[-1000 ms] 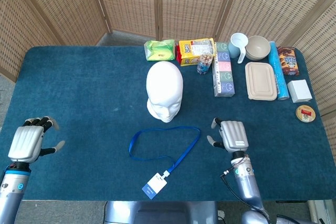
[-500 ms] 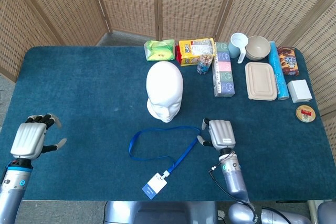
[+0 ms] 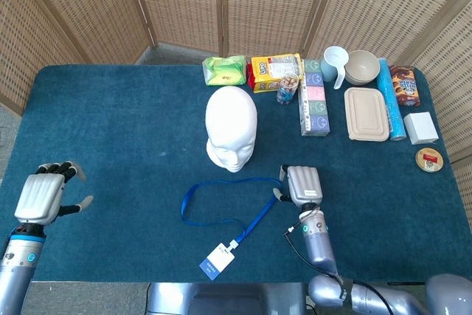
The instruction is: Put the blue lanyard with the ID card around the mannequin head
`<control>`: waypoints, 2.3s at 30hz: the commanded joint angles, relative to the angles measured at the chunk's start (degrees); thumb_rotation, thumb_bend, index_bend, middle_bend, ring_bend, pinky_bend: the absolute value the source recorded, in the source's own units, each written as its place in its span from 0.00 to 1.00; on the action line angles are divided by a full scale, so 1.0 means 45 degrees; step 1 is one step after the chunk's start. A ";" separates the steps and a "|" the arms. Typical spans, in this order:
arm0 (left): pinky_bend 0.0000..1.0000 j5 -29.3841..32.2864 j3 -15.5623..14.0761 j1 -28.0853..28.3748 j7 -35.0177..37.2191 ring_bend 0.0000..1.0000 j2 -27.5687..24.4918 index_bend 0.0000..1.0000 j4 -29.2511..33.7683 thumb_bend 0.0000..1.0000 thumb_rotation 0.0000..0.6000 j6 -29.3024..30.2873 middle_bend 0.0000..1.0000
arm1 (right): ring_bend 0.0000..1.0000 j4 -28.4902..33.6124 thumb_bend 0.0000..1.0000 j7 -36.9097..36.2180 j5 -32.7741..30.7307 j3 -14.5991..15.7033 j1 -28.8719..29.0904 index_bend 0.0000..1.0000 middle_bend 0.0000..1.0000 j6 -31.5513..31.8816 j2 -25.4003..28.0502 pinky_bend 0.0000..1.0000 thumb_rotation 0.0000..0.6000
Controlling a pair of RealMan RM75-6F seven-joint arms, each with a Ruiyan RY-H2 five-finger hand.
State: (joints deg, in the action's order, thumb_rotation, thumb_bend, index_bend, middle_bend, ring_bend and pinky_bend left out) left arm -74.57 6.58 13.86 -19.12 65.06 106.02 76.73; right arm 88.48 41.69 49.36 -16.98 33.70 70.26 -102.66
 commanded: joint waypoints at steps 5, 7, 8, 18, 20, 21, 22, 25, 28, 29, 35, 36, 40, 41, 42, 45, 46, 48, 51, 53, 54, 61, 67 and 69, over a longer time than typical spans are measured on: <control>0.27 0.0046 -0.0060 -0.0021 0.0117 0.34 -0.0004 0.46 -0.0049 0.21 0.84 0.0044 0.36 | 1.00 -0.0403 0.31 0.0215 -0.0539 -0.0100 0.0399 0.50 1.00 -0.0243 -0.0264 1.00 0.80; 0.27 0.0073 -0.0082 -0.0028 0.0133 0.34 -0.0010 0.46 -0.0074 0.21 0.84 0.0047 0.36 | 1.00 -0.0517 0.31 0.0254 -0.0663 -0.0117 0.0500 0.50 1.00 -0.0265 -0.0340 1.00 0.80; 0.27 0.0089 -0.0091 -0.0027 0.0145 0.34 -0.0015 0.46 -0.0073 0.21 0.84 0.0046 0.36 | 1.00 -0.0570 0.31 0.0250 -0.0729 -0.0131 0.0558 0.50 1.00 -0.0301 -0.0380 1.00 0.80; 0.27 0.0122 -0.0156 -0.0080 0.0299 0.34 -0.0031 0.46 -0.0160 0.21 0.85 0.0145 0.36 | 1.00 -0.1098 0.31 0.0231 -0.1211 -0.0179 0.0968 0.50 1.00 -0.0582 -0.0609 1.00 0.80; 0.27 0.0117 -0.0163 -0.0082 0.0310 0.34 -0.0026 0.46 -0.0179 0.21 0.84 0.0158 0.36 | 1.00 -0.1180 0.31 0.0229 -0.1282 -0.0183 0.1022 0.50 1.00 -0.0608 -0.0651 1.00 0.79; 0.27 0.0118 -0.0167 -0.0083 0.0320 0.34 -0.0023 0.46 -0.0187 0.21 0.85 0.0163 0.36 | 1.00 -0.1236 0.31 0.0243 -0.1312 -0.0178 0.1059 0.50 1.00 -0.0622 -0.0677 1.00 0.79; 0.27 0.0118 -0.0169 -0.0084 0.0342 0.34 -0.0019 0.46 -0.0191 0.21 0.84 0.0166 0.36 | 1.00 -0.1285 0.31 0.0257 -0.1352 -0.0173 0.1094 0.50 1.00 -0.0643 -0.0698 1.00 0.80; 0.27 0.0132 -0.0176 -0.0087 0.0382 0.34 -0.0010 0.46 -0.0235 0.21 0.84 0.0175 0.36 | 1.00 -0.1424 0.31 0.0289 -0.1451 -0.0163 0.1187 0.50 1.00 -0.0660 -0.0750 1.00 0.80; 0.27 0.0143 -0.0184 -0.0086 0.0435 0.34 0.0006 0.46 -0.0283 0.21 0.84 0.0171 0.36 | 1.00 -0.1554 0.32 0.0402 -0.1616 -0.0168 0.1284 0.50 1.00 -0.0697 -0.0747 1.00 0.80; 0.27 0.0140 -0.0188 -0.0083 0.0444 0.34 0.0011 0.46 -0.0296 0.21 0.84 0.0169 0.36 | 1.00 -0.1575 0.33 0.0430 -0.1664 -0.0172 0.1314 0.50 1.00 -0.0712 -0.0744 1.00 0.80; 0.27 0.0147 -0.0199 -0.0067 0.0485 0.34 0.0057 0.46 -0.0376 0.21 0.85 0.0160 0.36 | 1.00 -0.1728 0.36 0.0524 -0.1948 -0.0166 0.1464 0.50 1.00 -0.0836 -0.0732 1.00 0.79; 0.27 0.0155 -0.0200 -0.0064 0.0492 0.34 0.0065 0.46 -0.0386 0.21 0.85 0.0154 0.36 | 1.00 -0.1760 0.37 0.0541 -0.1998 -0.0160 0.1486 0.50 1.00 -0.0861 -0.0732 1.00 0.79; 0.27 0.0174 -0.0214 -0.0043 0.0501 0.34 0.0087 0.46 -0.0426 0.21 0.84 0.0115 0.36 | 1.00 -0.1867 0.39 0.0528 -0.2130 -0.0139 0.1554 0.50 1.00 -0.0911 -0.0746 1.00 0.80; 0.27 0.0175 -0.0216 -0.0039 0.0503 0.34 0.0097 0.46 -0.0433 0.20 0.84 0.0112 0.36 | 1.00 -0.1893 0.40 0.0506 -0.2138 -0.0131 0.1564 0.50 1.00 -0.0916 -0.0752 1.00 0.80; 0.27 0.0176 -0.0216 -0.0036 0.0505 0.34 0.0105 0.46 -0.0439 0.21 0.84 0.0113 0.36 | 1.00 -0.1917 0.40 0.0495 -0.2154 -0.0122 0.1576 0.50 1.00 -0.0924 -0.0756 1.00 0.80; 0.27 0.0179 -0.0217 -0.0024 0.0499 0.34 0.0124 0.46 -0.0459 0.21 0.85 0.0109 0.36 | 1.00 -0.1981 0.42 0.0521 -0.2232 -0.0086 0.1610 0.51 1.00 -0.0936 -0.0753 1.00 0.80; 0.27 0.0181 -0.0218 -0.0020 0.0494 0.34 0.0131 0.46 -0.0464 0.21 0.85 0.0106 0.36 | 1.00 -0.1998 0.42 0.0522 -0.2254 -0.0078 0.1617 0.51 1.00 -0.0933 -0.0751 1.00 0.80; 0.27 0.0193 -0.0223 -0.0011 0.0501 0.34 0.0146 0.46 -0.0467 0.21 0.85 0.0090 0.36 | 1.00 -0.2041 0.43 0.0496 -0.2312 -0.0057 0.1624 0.51 1.00 -0.0951 -0.0749 1.00 0.79; 0.27 0.0206 -0.0233 -0.0002 0.0491 0.34 0.0154 0.46 -0.0476 0.21 0.85 0.0076 0.36 | 1.00 -0.2102 0.44 0.0459 -0.2347 -0.0009 0.1636 0.52 1.00 -0.0974 -0.0752 1.00 0.79; 0.27 0.0207 -0.0240 0.0001 0.0460 0.34 0.0153 0.46 -0.0482 0.21 0.84 0.0081 0.36 | 1.00 -0.2131 0.44 0.0429 -0.2364 0.0021 0.1642 0.52 1.00 -0.0988 -0.0750 1.00 0.79; 0.27 0.0207 -0.0242 0.0001 0.0459 0.34 0.0154 0.46 -0.0480 0.21 0.84 0.0084 0.36 | 1.00 -0.2138 0.45 0.0413 -0.2369 0.0030 0.1643 0.52 1.00 -0.0989 -0.0749 1.00 0.79; 0.27 0.0212 -0.0259 -0.0011 0.0451 0.34 0.0139 0.46 -0.0479 0.21 0.85 0.0109 0.36 | 1.00 -0.2156 0.47 0.0340 -0.2323 0.0112 0.1655 0.54 1.00 -0.0960 -0.0739 1.00 0.80; 0.27 0.0288 -0.0285 0.0031 0.0373 0.34 0.0103 0.46 -0.0474 0.21 0.84 -0.0005 0.36 | 1.00 -0.2205 0.48 0.0238 -0.2249 0.0159 0.1614 0.55 1.00 -0.0836 -0.0734 1.00 0.79; 0.27 0.0284 -0.0260 0.0137 0.0281 0.34 0.0085 0.46 -0.0473 0.21 0.84 -0.0128 0.36 | 1.00 -0.2212 0.48 0.0268 -0.2227 0.0249 0.1578 0.55 1.00 -0.0791 -0.0727 1.00 0.79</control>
State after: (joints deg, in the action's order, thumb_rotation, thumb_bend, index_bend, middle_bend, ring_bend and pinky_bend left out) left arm -73.31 5.37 14.37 -17.76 65.48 103.88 76.26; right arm 78.55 42.86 39.31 -15.90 40.85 66.65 -105.94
